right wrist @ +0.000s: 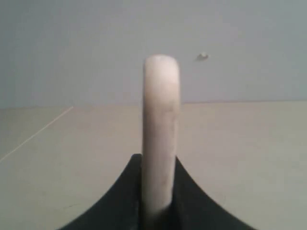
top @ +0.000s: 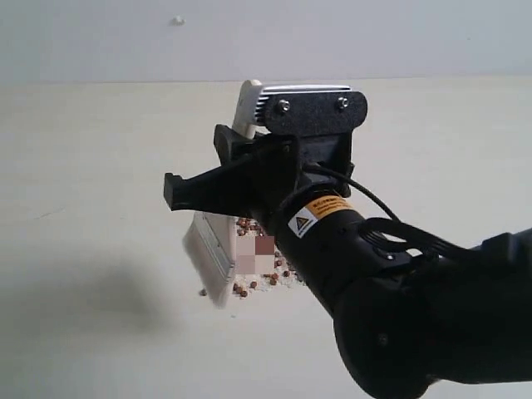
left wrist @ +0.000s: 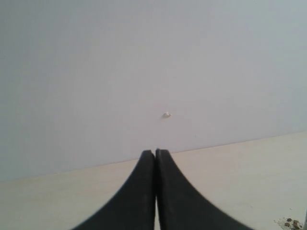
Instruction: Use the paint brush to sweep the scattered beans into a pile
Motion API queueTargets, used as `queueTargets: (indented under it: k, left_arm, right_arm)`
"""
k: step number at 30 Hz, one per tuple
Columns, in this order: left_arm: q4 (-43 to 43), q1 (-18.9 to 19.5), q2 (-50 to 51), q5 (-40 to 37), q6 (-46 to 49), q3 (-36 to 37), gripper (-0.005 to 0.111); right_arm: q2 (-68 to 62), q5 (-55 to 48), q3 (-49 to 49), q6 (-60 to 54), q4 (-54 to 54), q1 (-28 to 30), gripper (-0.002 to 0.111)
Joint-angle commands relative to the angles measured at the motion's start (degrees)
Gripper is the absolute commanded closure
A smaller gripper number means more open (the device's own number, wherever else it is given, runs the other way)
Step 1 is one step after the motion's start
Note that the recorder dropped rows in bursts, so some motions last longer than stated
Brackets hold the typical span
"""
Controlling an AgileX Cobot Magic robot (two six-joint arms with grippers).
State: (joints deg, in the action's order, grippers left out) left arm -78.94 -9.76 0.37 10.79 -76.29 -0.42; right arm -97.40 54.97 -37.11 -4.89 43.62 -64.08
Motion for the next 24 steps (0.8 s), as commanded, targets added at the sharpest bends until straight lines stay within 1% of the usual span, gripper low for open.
queueTargets:
  k: [1,3,7,14,18,24]
  left_arm:
    - [-0.05,0.08,-0.37,-0.02,0.14,-0.09,0.107]
    - [-0.05,0.08,-0.37,-0.02,0.14,-0.09,0.107]
    - [-0.05,0.08,-0.37,-0.02,0.14,-0.09,0.107]
    - [-0.05,0.08,-0.37,-0.02,0.14,-0.09,0.107]
    - [-0.05,0.08,-0.37,-0.02,0.14,-0.09,0.107]
    - [-0.05,0.08,-0.37,-0.02,0.14,-0.09,0.107]
  right_arm:
    - [-2.47,2.25,0.32,4.39,-1.99,0.06,0.108]
    - [-3.87,3.74,0.32,8.19,-3.85,0.06,0.108]
    - [-8.09,6.93,0.11,13.69,-3.95,0.06,0.108]
    - [-11.52,8.20,0.11,13.99,-3.32,0.06,0.108]
    - [-11.52,8.13,0.11,11.33,-0.14,0.06,0.108]
    - [-11.52,7.98,0.11,2.33,6.77,0.06,0.108]
